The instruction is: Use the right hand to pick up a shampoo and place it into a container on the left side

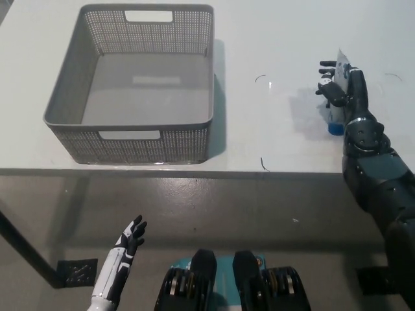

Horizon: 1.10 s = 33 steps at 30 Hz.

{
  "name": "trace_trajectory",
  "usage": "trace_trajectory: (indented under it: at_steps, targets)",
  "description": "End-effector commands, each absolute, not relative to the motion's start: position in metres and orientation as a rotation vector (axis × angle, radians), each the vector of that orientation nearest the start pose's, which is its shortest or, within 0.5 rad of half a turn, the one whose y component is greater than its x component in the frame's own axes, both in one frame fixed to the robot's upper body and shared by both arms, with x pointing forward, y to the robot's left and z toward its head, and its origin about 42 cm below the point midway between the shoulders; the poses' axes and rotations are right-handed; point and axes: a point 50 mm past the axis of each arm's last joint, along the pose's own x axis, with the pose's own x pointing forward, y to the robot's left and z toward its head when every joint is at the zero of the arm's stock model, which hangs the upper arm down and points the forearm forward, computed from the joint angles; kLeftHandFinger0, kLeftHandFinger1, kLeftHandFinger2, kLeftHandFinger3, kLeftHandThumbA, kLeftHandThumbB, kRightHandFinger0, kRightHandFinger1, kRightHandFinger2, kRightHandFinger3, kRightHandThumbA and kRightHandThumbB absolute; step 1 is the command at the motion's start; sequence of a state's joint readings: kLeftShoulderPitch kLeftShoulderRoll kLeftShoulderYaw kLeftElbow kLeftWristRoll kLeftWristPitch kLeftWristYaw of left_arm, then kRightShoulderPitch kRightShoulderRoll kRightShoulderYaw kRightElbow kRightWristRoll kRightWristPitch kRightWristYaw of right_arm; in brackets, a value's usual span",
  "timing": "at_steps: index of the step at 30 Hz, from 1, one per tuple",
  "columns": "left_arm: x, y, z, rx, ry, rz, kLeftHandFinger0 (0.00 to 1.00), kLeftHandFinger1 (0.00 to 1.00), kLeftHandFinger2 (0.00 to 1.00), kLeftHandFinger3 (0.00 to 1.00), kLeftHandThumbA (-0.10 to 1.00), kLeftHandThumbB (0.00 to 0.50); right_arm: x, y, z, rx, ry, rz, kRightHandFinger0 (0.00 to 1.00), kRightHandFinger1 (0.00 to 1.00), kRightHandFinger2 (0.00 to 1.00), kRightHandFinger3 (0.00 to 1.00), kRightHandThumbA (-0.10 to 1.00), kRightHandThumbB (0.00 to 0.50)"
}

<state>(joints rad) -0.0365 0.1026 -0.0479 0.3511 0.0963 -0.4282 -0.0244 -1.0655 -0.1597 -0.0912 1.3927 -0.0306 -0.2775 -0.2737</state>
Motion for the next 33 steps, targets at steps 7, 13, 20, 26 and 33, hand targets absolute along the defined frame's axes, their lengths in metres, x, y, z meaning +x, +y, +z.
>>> trace_trajectory:
  at_steps: [7, 13, 20, 26, 33]
  targets:
    - [0.288, 0.236, 0.051, 0.195, -0.166, -0.122, 1.0, 1.0, 1.0, 1.0, 1.0, 0.215, 0.571, -0.227, 0.248, -0.121, -0.091, -0.289, 0.0, 0.35, 0.72, 0.71, -0.1, 0.148]
    - [0.289, 0.236, 0.052, 0.199, -0.169, -0.118, 1.0, 1.0, 1.0, 1.0, 1.0, 0.22, 0.578, -0.21, 0.281, -0.078, -0.204, -0.262, 0.0, 0.31, 0.68, 0.68, -0.1, 0.151]
    - [0.288, 0.237, 0.052, 0.208, -0.161, -0.122, 1.0, 1.0, 1.0, 1.0, 1.0, 0.22, 0.58, -0.172, 0.33, -0.08, -0.384, -0.194, 0.0, 0.18, 0.57, 0.57, -0.1, 0.127]
    - [0.291, 0.237, 0.053, 0.207, -0.16, -0.123, 1.0, 1.0, 1.0, 1.0, 1.0, 0.226, 0.569, -0.121, 0.377, -0.048, -0.51, -0.113, 0.0, 0.26, 0.65, 0.61, -0.1, 0.141]
    - [0.293, 0.237, 0.051, 0.196, -0.157, -0.126, 1.0, 1.0, 1.0, 1.0, 1.0, 0.244, 0.557, -0.06, 0.408, -0.045, -0.559, -0.005, 0.0, 0.34, 0.73, 0.71, -0.1, 0.145]
